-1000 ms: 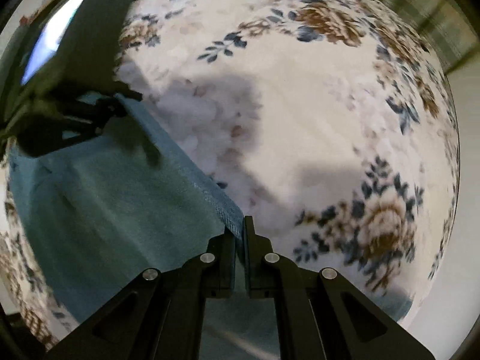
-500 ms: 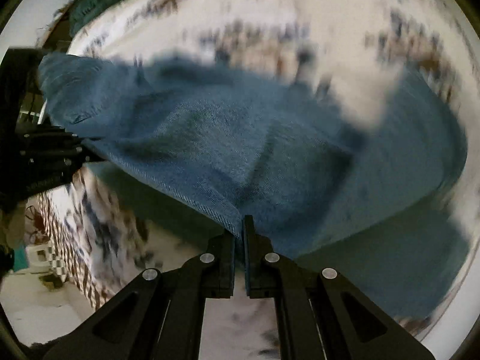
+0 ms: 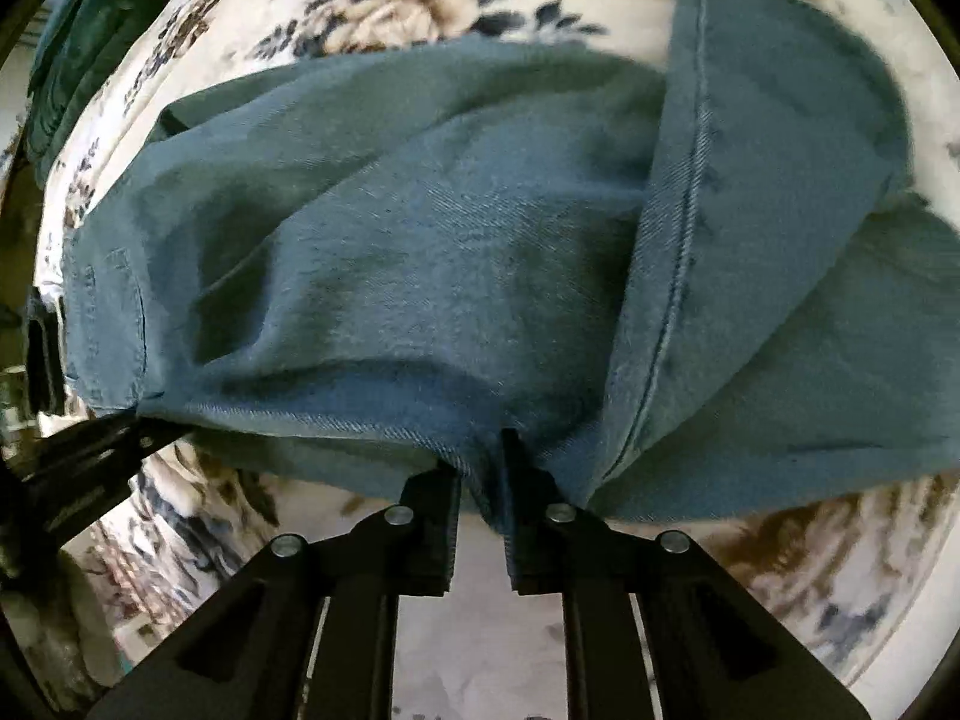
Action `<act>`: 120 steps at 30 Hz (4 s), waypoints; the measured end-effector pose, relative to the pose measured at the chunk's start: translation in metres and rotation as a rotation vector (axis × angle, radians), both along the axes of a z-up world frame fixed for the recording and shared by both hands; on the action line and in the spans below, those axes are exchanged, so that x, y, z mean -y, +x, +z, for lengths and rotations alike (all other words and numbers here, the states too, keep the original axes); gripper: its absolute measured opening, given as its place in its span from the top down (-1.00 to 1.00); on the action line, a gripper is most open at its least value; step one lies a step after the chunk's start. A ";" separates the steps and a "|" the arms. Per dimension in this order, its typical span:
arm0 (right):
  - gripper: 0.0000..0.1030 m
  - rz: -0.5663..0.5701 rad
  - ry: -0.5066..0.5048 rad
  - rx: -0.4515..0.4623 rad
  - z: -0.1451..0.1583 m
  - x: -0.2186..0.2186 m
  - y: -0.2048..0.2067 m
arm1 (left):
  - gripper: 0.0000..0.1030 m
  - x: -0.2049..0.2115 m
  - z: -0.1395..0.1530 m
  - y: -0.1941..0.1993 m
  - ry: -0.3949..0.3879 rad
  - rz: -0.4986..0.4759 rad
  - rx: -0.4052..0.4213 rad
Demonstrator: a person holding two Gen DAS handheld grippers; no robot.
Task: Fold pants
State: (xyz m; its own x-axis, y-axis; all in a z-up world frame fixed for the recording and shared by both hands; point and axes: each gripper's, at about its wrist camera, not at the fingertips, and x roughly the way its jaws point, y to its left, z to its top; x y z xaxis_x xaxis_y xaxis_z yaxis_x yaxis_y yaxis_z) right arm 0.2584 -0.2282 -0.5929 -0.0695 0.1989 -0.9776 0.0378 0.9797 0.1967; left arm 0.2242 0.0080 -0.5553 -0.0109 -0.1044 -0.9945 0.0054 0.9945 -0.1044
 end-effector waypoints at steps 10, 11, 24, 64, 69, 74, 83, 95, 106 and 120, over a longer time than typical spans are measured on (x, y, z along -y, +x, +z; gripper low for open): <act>-0.92 0.038 -0.171 0.033 0.041 -0.024 -0.006 | -0.81 -0.025 0.050 0.013 0.136 0.112 0.180; -0.92 0.025 -0.182 0.050 0.047 -0.022 -0.004 | -0.81 -0.026 0.052 0.020 0.162 0.120 0.199; -0.89 -0.237 -0.252 0.081 0.012 0.067 0.159 | -0.81 -0.005 0.023 0.073 0.198 0.116 0.207; -0.46 -0.515 0.051 0.135 0.040 0.119 -0.025 | -0.82 -0.099 0.071 0.072 0.229 0.185 0.267; -0.46 -0.391 0.126 0.115 0.032 0.020 0.022 | -0.81 -0.224 0.043 0.114 0.220 0.337 0.132; -0.46 -0.279 0.130 0.099 0.017 -0.068 0.075 | -0.81 -0.279 0.000 0.147 0.144 0.343 0.006; -0.46 -0.195 0.062 0.068 -0.002 -0.141 0.111 | 0.42 -0.267 -0.021 0.161 0.041 0.208 0.079; -0.46 -0.208 0.020 0.063 -0.009 -0.131 0.104 | 0.90 -0.295 -0.018 0.182 0.167 0.161 0.130; -0.46 -0.556 0.195 0.012 0.029 -0.039 0.000 | -0.32 -0.253 0.037 0.052 -0.097 0.450 0.183; 0.84 -0.824 0.276 0.045 -0.011 0.015 -0.075 | 0.18 -0.168 -0.067 0.019 -0.107 0.546 0.022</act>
